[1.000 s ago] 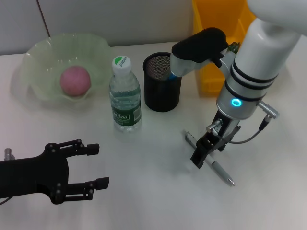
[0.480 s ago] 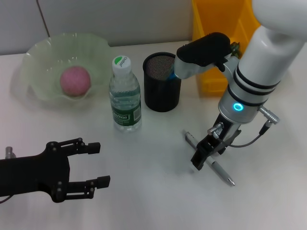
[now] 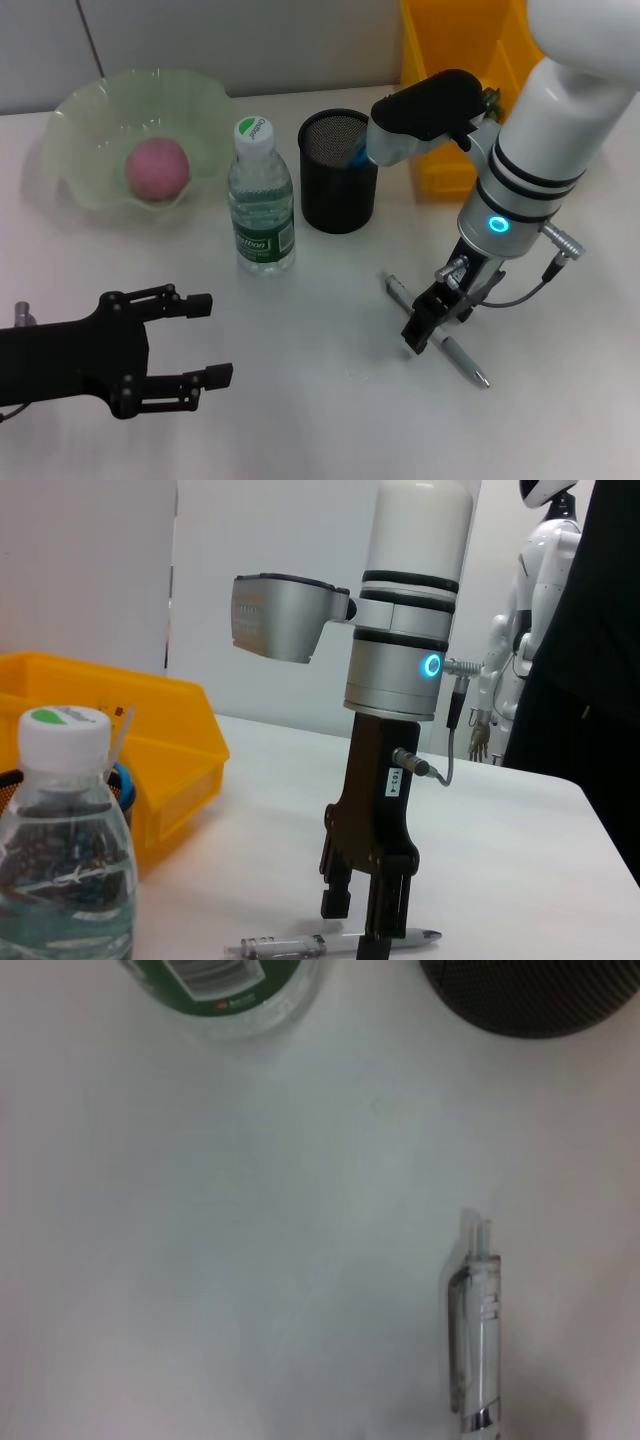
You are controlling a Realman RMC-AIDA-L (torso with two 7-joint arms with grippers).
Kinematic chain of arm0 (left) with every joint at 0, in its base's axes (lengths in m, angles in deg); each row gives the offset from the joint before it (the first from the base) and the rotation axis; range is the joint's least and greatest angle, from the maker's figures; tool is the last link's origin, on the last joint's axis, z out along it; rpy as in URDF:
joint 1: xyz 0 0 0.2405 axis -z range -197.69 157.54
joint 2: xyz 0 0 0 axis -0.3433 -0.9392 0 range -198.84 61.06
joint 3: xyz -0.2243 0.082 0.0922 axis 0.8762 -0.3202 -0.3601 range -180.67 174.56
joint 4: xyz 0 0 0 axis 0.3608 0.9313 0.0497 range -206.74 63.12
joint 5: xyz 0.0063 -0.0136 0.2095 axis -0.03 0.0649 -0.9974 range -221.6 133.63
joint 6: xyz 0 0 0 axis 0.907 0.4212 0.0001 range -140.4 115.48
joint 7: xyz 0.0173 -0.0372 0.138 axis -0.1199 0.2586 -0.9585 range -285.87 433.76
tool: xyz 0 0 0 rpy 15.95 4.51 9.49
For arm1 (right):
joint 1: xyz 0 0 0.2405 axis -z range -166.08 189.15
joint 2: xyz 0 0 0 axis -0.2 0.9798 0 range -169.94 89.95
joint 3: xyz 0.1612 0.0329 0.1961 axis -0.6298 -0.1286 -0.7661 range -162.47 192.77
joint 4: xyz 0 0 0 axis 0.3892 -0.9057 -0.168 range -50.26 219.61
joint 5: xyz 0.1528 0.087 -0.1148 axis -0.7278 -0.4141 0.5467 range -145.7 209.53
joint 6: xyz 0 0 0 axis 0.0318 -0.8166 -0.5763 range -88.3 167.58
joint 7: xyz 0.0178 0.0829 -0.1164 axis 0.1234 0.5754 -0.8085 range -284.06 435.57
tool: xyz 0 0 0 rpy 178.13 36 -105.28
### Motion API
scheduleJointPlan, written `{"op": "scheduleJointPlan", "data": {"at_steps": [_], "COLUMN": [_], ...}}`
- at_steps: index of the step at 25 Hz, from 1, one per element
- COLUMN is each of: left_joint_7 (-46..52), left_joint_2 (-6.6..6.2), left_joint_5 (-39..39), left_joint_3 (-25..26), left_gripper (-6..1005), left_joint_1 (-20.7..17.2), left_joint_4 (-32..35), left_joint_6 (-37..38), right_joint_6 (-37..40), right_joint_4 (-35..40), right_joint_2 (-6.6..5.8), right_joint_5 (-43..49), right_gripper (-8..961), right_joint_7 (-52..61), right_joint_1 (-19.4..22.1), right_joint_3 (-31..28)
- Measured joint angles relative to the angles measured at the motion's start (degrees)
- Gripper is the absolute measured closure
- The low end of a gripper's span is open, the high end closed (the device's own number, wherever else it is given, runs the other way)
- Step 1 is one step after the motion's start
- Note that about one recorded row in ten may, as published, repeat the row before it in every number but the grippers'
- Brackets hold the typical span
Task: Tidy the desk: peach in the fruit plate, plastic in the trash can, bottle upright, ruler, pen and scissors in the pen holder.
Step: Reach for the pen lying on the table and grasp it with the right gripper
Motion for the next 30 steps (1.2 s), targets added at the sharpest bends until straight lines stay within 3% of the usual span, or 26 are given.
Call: {"op": "scheduleJointPlan", "data": {"at_steps": [4, 14, 17, 30], "left_joint_7": [0.04, 0.09, 0.09, 0.09], "left_joint_2": [0.02, -0.04, -0.06, -0.07], "left_joint_5": [0.0, 0.0, 0.0, 0.0], "left_joint_3": [0.0, 0.0, 0.0, 0.0], "left_gripper": [191, 191, 191, 191], "left_joint_1": [0.16, 0.2, 0.19, 0.31], "left_joint_4": [0.0, 0.0, 0.0, 0.07], "left_joint_6": [0.05, 0.05, 0.04, 0.02], "right_joint_6": [-0.01, -0.07, -0.12, -0.11], "right_joint_4": [-0.01, -0.81, -0.81, -0.88], "right_joint_2": [-0.03, -0.04, -0.04, 0.06], "right_joint_5": [0.01, -0.2, -0.28, -0.2], "right_gripper": [195, 376, 619, 648], "right_joint_7": [-0.13, -0.09, -0.08, -0.03], "right_joint_1": [-0.21, -0.54, -0.54, -0.5], "right_joint_3": [0.05, 1.3, 1.33, 2.06]}}
